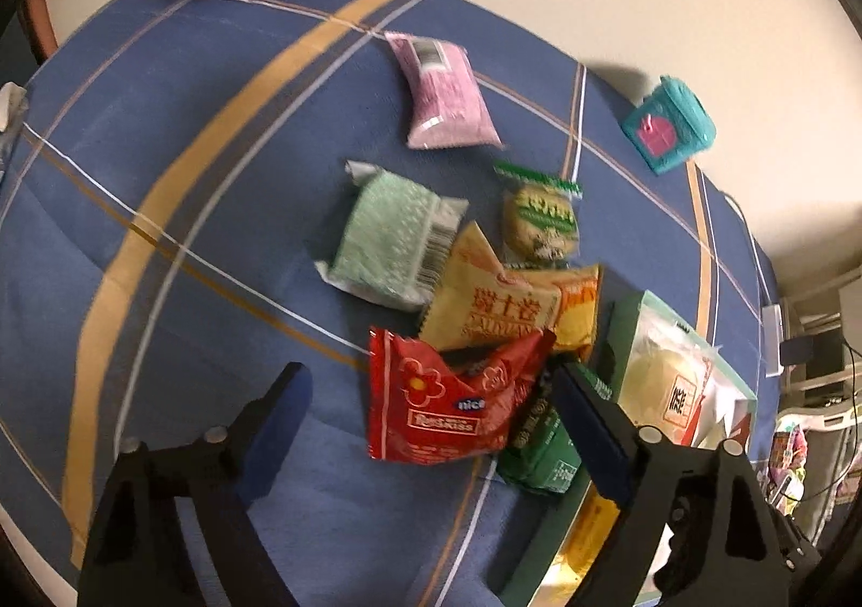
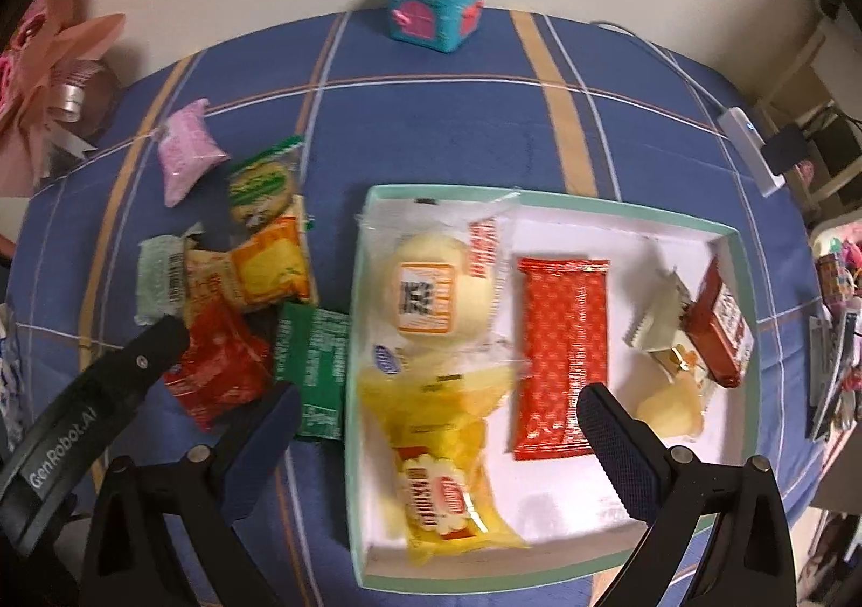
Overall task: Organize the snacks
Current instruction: 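Lower the left tool onto the red Nice biscuit packet while the right tool reaches the green packet, then close the left tool on the red Nice packet while the right tool grasps the green packet, then lift and carry the red Nice packet and green packet over the tray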
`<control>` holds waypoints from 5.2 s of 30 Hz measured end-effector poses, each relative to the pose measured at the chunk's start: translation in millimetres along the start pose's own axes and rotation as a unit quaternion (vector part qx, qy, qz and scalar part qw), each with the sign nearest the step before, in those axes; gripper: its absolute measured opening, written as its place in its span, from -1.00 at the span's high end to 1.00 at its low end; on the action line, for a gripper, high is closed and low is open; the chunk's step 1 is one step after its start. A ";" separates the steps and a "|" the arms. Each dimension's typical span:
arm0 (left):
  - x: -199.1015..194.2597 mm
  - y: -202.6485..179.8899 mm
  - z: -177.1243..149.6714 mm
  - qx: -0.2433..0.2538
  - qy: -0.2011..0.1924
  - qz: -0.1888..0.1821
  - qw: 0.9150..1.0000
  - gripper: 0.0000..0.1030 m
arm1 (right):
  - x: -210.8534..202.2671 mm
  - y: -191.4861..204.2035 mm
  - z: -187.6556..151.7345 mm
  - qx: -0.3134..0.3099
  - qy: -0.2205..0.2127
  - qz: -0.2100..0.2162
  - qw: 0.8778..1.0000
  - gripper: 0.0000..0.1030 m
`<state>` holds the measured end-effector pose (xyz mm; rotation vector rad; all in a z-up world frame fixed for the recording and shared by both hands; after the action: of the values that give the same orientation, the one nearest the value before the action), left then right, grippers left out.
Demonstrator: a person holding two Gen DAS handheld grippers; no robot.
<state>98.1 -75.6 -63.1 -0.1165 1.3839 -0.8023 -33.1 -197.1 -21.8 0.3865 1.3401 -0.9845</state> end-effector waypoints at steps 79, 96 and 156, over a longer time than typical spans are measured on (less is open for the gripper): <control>-34.5 67.4 15.3 -0.065 -0.012 0.012 0.998 -0.19 | 19.6 72.4 -1.3 -0.048 0.001 0.081 0.996 -0.21; -26.6 56.3 14.5 -0.048 0.002 -0.006 0.999 -0.20 | 37.7 72.5 -1.7 -0.041 0.004 0.066 0.997 0.07; -110.4 -55.0 10.7 0.093 -0.118 -0.012 0.989 0.06 | -70.7 -6.2 3.6 0.032 -0.084 0.102 0.991 0.18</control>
<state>86.9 -57.7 58.8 -0.0810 1.0812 -0.9042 -30.1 -177.1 46.3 0.4688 1.0952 -0.8718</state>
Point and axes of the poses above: each gripper's, at about its wrist camera, not at the fingertips, and x roughly the way its jaws point, y to its left, z to its top, the point moved 1 cm from there along x, roughly the way its jaws point, and after that the axes turned 14 degrees about -z, right-handed, at the moved point
